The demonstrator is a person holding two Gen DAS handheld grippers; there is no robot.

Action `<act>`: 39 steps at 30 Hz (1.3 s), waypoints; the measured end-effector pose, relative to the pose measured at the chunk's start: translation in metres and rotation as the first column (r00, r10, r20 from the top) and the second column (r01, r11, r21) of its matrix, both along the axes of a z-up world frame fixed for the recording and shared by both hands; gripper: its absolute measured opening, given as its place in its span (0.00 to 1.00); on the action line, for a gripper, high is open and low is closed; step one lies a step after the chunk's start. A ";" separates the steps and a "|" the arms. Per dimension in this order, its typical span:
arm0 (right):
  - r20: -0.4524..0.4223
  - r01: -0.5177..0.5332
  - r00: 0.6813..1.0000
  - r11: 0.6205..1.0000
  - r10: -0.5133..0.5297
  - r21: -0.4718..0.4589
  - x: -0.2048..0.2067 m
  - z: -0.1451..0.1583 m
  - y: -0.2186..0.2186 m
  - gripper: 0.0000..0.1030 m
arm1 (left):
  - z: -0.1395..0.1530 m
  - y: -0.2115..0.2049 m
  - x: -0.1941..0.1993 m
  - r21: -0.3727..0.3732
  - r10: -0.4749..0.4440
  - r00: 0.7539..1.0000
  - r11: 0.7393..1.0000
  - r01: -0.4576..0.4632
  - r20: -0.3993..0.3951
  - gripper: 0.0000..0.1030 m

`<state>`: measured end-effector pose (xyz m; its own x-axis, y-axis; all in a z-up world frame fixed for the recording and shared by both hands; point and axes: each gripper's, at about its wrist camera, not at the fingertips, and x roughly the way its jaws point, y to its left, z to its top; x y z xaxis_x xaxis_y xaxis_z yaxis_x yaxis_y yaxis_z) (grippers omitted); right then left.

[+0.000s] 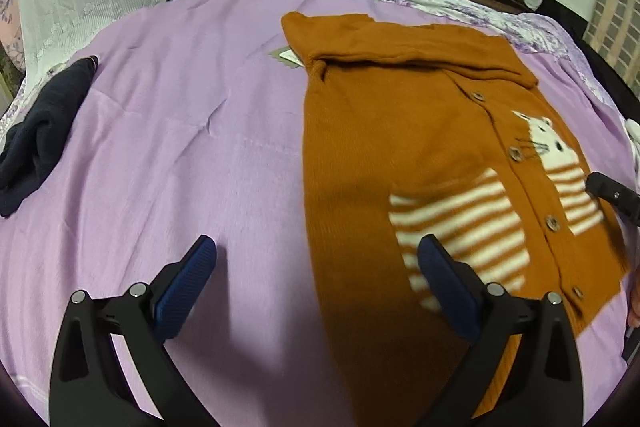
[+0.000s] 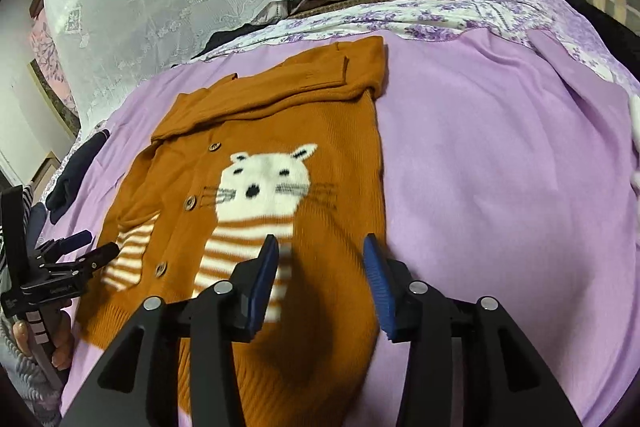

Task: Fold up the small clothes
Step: 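Withdraw both grippers from the folded cardigan, then grasp the orange cardigan hem with both grippers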

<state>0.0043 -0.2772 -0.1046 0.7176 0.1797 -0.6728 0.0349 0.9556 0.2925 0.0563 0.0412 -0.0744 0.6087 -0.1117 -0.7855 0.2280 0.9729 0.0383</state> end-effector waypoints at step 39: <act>-0.027 0.008 1.000 0.973 -0.002 0.231 -0.037 -0.011 -0.033 0.51 | -0.008 0.008 -0.005 -0.509 -0.258 0.944 0.852 0.121 -0.206 0.95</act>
